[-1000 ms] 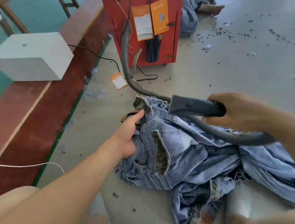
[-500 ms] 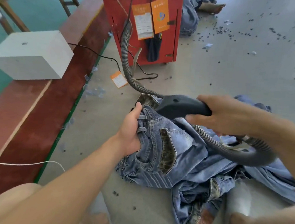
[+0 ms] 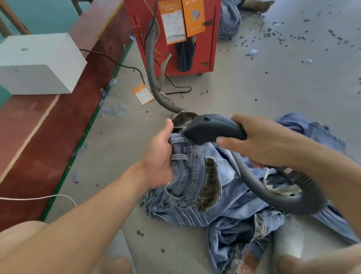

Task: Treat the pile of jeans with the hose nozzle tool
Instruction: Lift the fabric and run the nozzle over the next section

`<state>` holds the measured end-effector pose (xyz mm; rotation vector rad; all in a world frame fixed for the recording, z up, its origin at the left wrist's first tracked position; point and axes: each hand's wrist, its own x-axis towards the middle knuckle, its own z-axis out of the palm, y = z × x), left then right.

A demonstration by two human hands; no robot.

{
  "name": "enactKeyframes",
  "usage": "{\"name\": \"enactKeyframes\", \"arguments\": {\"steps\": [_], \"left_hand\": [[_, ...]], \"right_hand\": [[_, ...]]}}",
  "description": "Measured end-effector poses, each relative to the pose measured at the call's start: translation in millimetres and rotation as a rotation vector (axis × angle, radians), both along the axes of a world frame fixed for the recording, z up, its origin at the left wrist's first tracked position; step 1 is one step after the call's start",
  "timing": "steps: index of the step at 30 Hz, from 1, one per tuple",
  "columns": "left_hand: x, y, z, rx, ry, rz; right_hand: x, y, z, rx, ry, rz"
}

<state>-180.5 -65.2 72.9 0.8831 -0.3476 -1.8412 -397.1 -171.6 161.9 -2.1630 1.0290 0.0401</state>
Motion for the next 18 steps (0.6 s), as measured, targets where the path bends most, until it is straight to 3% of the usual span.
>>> {"name": "enactKeyframes", "arguments": {"steps": [3,5,8,12,18], "left_hand": [[-1.7,-2.8,5.4,0.045,0.000,0.008],[7.9,-5.5,11.2,0.079,-0.003,0.076],[23.2,-6.4,22.3,0.077,-0.005,0.134],[24.0,-2.3,27.3,0.066,0.008,0.116],[23.3,3.8,25.8,0.086,-0.066,0.089]], "right_hand": [[9.1,-4.0,-7.9,-0.224,-0.005,-0.100],[-0.3,-11.3,-2.1,-0.222,-0.111,-0.117],[-22.8,-11.7,9.8,-0.202,-0.141,0.051],[-23.3,3.3,2.9,-0.356,-0.024,0.281],[-7.2,10.8,-5.2,-0.338,-0.166,0.320]]}}
